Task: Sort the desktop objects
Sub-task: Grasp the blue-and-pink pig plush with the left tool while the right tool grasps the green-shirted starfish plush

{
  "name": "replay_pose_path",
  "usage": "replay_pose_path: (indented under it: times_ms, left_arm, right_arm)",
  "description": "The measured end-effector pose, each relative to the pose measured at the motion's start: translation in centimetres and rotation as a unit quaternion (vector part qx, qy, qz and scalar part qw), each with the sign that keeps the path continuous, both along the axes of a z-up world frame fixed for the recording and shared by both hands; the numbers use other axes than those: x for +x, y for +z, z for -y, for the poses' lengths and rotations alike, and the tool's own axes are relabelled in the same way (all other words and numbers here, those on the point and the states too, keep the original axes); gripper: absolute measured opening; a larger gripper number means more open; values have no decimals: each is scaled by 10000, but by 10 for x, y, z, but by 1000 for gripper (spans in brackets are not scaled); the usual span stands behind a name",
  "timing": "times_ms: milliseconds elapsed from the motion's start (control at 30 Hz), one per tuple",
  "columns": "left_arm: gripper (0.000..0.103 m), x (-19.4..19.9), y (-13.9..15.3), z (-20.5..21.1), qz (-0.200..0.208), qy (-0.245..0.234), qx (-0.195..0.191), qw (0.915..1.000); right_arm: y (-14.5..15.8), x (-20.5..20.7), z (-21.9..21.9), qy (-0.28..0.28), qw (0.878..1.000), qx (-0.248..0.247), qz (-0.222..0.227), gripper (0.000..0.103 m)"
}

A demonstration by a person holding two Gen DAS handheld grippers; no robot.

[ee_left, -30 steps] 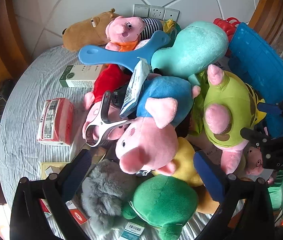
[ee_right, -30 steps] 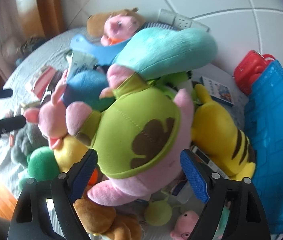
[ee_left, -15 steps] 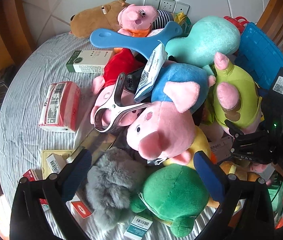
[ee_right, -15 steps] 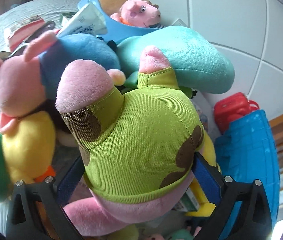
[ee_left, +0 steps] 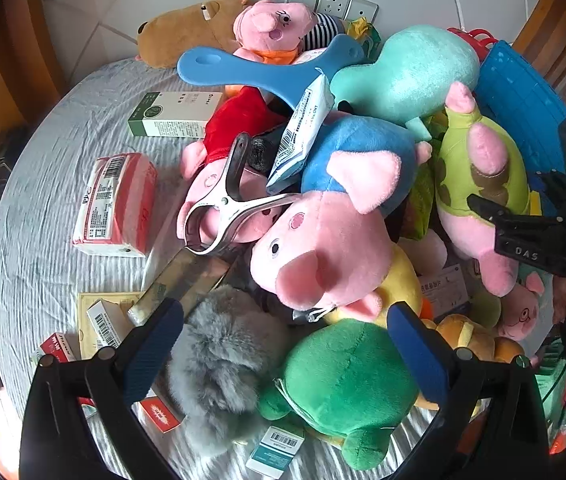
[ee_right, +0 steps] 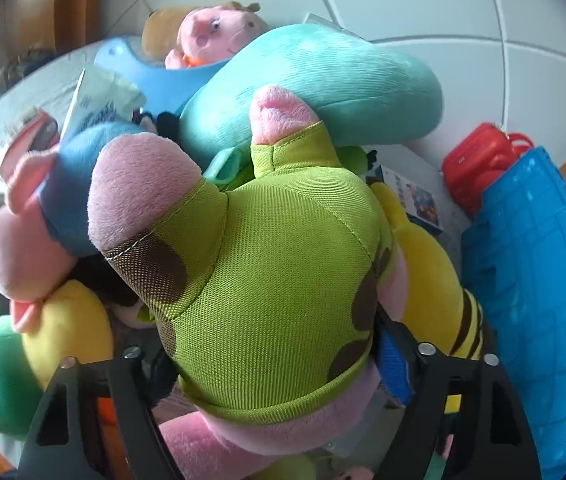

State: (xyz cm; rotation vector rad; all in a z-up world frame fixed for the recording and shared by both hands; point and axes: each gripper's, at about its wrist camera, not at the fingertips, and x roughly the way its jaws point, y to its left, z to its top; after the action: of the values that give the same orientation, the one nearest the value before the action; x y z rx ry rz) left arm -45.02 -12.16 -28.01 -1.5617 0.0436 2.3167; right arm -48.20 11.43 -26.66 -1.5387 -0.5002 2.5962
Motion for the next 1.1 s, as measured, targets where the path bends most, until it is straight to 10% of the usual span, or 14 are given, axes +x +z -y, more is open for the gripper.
replay_pose_path:
  times_ms: [433, 600, 800, 1100]
  left_arm:
    - [103, -32, -17, -63, -228, -537, -216, 9981]
    - [103, -47, -49, -86, -106, -753, -890, 9931]
    - [61, -47, -52, -90, -187, -596, -1130, 9916]
    - [54, -27, -26, -89, -293, -435, -1011, 9935]
  right_arm:
    - [55, 36, -51, -574, 9929, -1026, -201, 69]
    - [59, 47, -61, -741, 9907, -1120, -212, 69]
    - [56, 56, -84, -849, 9891, -1186, -184, 70]
    - [67, 67, -99, -795, 9879, -1299, -300, 69]
